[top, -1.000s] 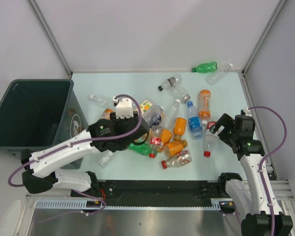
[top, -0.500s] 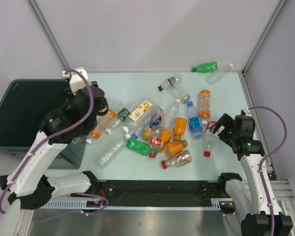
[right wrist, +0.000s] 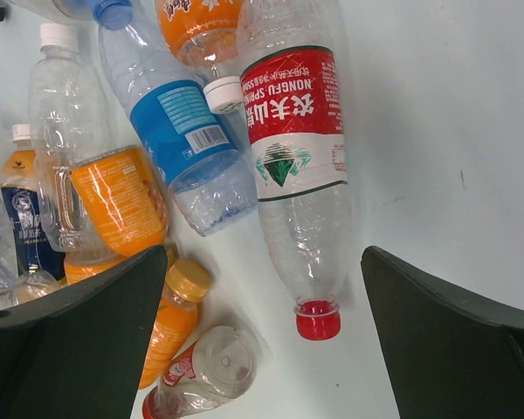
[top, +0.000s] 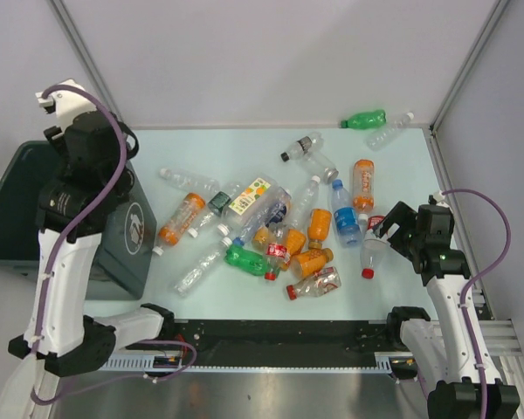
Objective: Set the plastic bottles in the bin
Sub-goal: Place the plastic bottle in the trash bin, then pick up the plastic bottle at the center of the board.
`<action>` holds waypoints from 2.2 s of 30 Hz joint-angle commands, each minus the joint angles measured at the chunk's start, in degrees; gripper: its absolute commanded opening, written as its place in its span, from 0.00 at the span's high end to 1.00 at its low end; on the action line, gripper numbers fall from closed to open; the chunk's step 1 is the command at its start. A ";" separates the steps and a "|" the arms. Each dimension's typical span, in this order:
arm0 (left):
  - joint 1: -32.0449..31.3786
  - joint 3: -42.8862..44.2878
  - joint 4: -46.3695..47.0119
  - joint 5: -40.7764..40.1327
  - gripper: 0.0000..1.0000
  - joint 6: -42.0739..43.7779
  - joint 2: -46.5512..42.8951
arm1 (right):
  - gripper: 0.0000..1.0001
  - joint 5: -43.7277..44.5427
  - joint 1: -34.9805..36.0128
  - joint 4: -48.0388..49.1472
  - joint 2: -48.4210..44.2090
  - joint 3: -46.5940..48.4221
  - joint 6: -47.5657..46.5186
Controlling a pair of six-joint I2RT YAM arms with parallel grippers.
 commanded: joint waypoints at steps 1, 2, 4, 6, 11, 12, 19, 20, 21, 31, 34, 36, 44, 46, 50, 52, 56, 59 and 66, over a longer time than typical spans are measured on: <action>7.35 1.79 2.04 1.46 0.43 3.06 0.39 | 0.01 0.09 -0.35 0.49 -0.89 0.30 -0.94; 9.89 1.35 1.86 1.90 0.40 2.09 0.21 | 0.00 0.00 -0.44 0.58 -0.89 0.39 -0.94; 12.97 -1.11 1.51 3.39 0.38 1.12 -0.66 | 0.00 0.00 -0.44 0.49 -0.71 0.30 -0.94; 14.65 -4.00 0.72 3.49 0.34 -1.16 -1.98 | 0.00 0.00 -0.53 0.49 -0.54 0.30 -0.94; 18.96 -14.00 1.68 6.38 0.28 -4.42 -6.46 | 0.00 -0.18 -0.62 0.58 -0.09 0.39 -0.94; 19.23 -15.25 1.95 7.00 0.27 -4.68 -7.16 | 0.00 -0.18 -0.62 0.58 0.08 0.30 -0.94; 20.81 -21.24 2.04 10.34 0.17 -5.48 -10.07 | 0.00 -0.35 -0.62 0.58 -0.18 0.30 -0.76; 20.81 -21.33 2.04 10.52 0.13 -5.47 -10.51 | 0.01 -0.35 -0.62 0.49 -0.18 0.39 -0.76; 20.81 -21.16 2.13 11.13 0.12 -5.39 -10.69 | 0.00 -0.35 -0.62 0.49 -0.18 0.39 -0.68; 20.81 -17.03 0.90 23.58 0.03 -1.61 -11.57 | 0.00 0.35 -0.62 0.23 -0.80 0.30 0.73; 20.81 -15.88 0.19 29.39 0.03 -0.56 -12.00 | 0.00 0.70 -0.62 0.14 -1.32 0.30 1.87; 20.73 -15.53 0.19 31.78 0.02 -0.55 -12.53 | 0.00 1.14 -0.62 -0.12 -1.33 0.39 2.57; 20.81 -13.24 -2.44 47.93 0.00 0.24 -12.97 | 0.00 -4.39 -0.62 -0.83 -2.99 0.30 2.31; 20.64 -14.29 -2.80 50.76 0.00 0.68 -13.41 | 0.00 -6.49 -0.62 -1.44 -3.52 0.30 2.66; 20.20 -18.24 -0.87 60.34 0.00 0.77 -17.09 | 0.00 -8.17 -0.53 -2.32 -5.19 0.30 4.68; 19.15 -21.57 1.06 65.88 0.00 0.24 -18.76 | 0.00 -8.26 -0.09 -3.02 -5.72 0.30 5.65; 16.34 -28.61 4.14 71.16 0.00 -1.34 -23.25 | 0.00 -7.30 1.93 -3.99 -6.60 0.30 9.60; 13.26 -33.62 5.81 71.43 0.00 -2.57 -26.33 | 0.00 -4.05 6.14 -4.60 -6.77 0.48 13.20; 5.36 -40.66 10.90 71.43 0.00 -7.39 -28.71 | 0.00 1.49 12.39 -6.01 -4.14 1.01 14.70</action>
